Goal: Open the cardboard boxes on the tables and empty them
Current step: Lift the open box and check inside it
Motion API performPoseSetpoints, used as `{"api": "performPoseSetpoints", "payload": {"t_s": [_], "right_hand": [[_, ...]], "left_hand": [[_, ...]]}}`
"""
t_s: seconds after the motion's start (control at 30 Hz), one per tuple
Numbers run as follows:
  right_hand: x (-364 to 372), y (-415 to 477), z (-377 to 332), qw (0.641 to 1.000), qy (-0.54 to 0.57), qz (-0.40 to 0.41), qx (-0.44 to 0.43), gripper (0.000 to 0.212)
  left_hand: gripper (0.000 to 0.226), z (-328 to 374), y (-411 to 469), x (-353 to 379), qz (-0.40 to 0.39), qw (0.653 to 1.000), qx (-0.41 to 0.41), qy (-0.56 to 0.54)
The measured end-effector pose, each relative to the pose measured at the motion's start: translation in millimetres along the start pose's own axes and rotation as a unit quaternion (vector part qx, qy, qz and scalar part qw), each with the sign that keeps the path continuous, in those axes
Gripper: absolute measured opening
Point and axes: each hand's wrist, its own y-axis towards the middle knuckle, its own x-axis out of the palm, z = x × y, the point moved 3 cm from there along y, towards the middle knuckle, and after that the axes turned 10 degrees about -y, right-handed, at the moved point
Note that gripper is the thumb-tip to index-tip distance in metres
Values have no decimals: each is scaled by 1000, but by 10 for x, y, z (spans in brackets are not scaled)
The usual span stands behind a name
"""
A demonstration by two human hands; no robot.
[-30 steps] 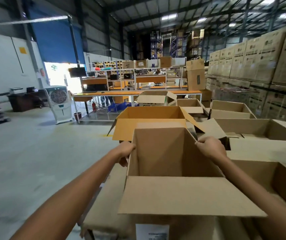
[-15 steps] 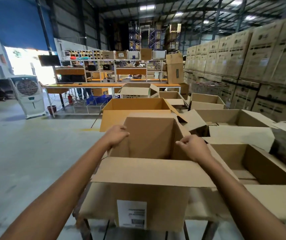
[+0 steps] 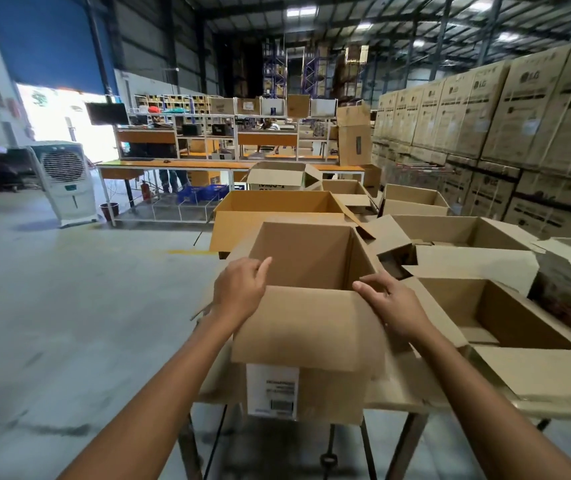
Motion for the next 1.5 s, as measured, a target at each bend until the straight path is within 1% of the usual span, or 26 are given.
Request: {"api": "performPoseSetpoints", "payload": {"t_s": [0.03,0.13,0.17,0.2,0.27,0.33,0.4,0.47,0.53,0.6,0.67,0.77,0.9,1.13,1.33,1.5], "right_hand": [[5,-9,-29,1000,-26,1,12,48],[37,-95,-76,998,-63,3,11,72],[25,-156,-104,997,-70,8,9,72],[17,-222,-127,997,-82,16,2,68],[35,-357,-133,993,-105,43,-10,65],[56,-480,-144,989,-122,81,-6,73],[103,-593,-170,986,-135,101,7,81],[182,-715,-233,982,-148,118,24,82],[264,-889,-407,974,-160,157,25,77],[401,-1120,-674,964,-165,205,-31,67],[639,-1342,-975,958,-131,227,-113,59],[1146,-1544,-1327,958,-64,206,-191,53],[1873,-1589,-1719,964,-21,147,-222,54],[3181,-1557,-2399,976,61,42,-203,58],[4223,-1524,-2878,980,99,-16,-170,63],[4761,-1315,-3020,979,124,-70,-144,65]], "left_hand": [[54,9,-52,0,11,1000,-2,8],[50,19,-170,-26,2,999,-1,34],[50,23,-191,-52,-13,999,-5,36],[50,45,-225,-84,-30,999,-13,38],[46,78,-333,-144,-43,998,-19,44],[47,112,-519,-201,-40,998,-9,48],[53,99,-751,-270,-48,998,-8,49],[57,36,-943,-362,-57,998,-15,27],[59,-11,-1083,-497,-49,998,-25,2],[65,-52,-1211,-635,-25,999,-24,-12],[68,-167,-1329,-760,-1,999,-29,-15],[68,-493,-1514,-927,22,999,-33,-18],[68,-1143,-1793,-1190,43,998,-47,-18],[60,-2367,-2176,-1828,59,993,-99,-29],[60,-3258,-2418,-2360,48,987,-152,-14],[59,-3825,-2296,-2531,53,983,-174,-12]]}}
